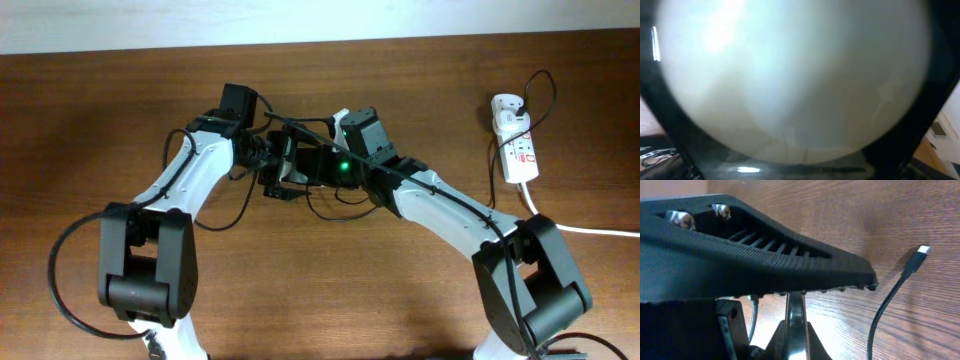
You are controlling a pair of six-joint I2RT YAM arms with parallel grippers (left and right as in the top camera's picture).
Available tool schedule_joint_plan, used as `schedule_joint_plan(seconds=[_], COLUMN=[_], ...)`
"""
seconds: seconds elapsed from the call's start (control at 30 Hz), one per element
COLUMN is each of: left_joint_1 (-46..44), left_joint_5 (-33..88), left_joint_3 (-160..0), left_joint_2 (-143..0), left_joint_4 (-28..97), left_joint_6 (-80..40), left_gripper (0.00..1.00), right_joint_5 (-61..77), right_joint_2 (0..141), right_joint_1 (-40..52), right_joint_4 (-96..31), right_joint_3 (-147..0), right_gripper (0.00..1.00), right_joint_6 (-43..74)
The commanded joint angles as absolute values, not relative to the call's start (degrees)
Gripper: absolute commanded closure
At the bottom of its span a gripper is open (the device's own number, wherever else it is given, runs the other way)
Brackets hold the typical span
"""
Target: Plug charger to phone and switch on socket
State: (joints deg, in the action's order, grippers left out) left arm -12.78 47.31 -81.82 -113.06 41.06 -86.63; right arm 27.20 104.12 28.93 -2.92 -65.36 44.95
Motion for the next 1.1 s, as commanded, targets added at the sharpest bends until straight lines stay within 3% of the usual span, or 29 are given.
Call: schedule_joint_plan(seconds=[0.0, 0.2, 0.3, 0.47, 0.57, 0.67, 0.8, 0.97, 1.07], left_joint_1=[-12.6, -12.4, -10.3, -4.9, -3.2, -2.9, -2.9, -3.1, -4.5], left_joint_5=[48.2, 46.9, 47.0, 48.7, 48.2, 55.8, 60.7, 72.1, 72.7], left_joint_3=[-82.3, -82.3, -82.3, -82.3, -82.3, -82.3, -82.3, -82.3, -82.3], left_joint_2=[-112.9, -112.9, -112.9, -112.9, -112.9, -112.9, -112.9, -112.9, -112.9], left_joint_4=[41.2, 40.8, 40.3, 39.4, 39.2, 32.9, 27.7, 12.3, 7.7], left_joint_6=[-86.7, -86.7, -80.3, -68.9, -63.0, -50.8, -50.0, -46.8, -46.8], left_gripper=[0.01, 0.07, 0.08, 0.01, 0.01, 0.01, 0.01, 0.00, 0.01], right_joint_5=[28.9, 31.6, 32.6, 34.3, 34.5, 35.0, 35.5, 42.3, 47.2], right_joint_2=[103.6, 103.0, 102.0, 98.0, 93.3, 85.5, 75.3, 63.3, 62.3], right_joint_1=[29.1, 22.1, 18.9, 14.1, 12.0, 7.9, 2.3, -7.3, -8.6], right_joint_4=[-1.9, -7.1, -9.6, -14.6, -18.8, -24.9, -31.1, -24.3, -5.5], right_joint_3=[-66.6, -66.6, -66.5, -66.5, -66.5, -66.5, -65.5, -51.2, -41.9], right_gripper=[0.96, 0.96, 0.96, 0.96, 0.96, 0.96, 0.96, 0.96, 0.96], right_joint_6=[45.5, 45.5, 44.0, 40.7, 38.0, 34.7, 33.2, 37.1, 50.0])
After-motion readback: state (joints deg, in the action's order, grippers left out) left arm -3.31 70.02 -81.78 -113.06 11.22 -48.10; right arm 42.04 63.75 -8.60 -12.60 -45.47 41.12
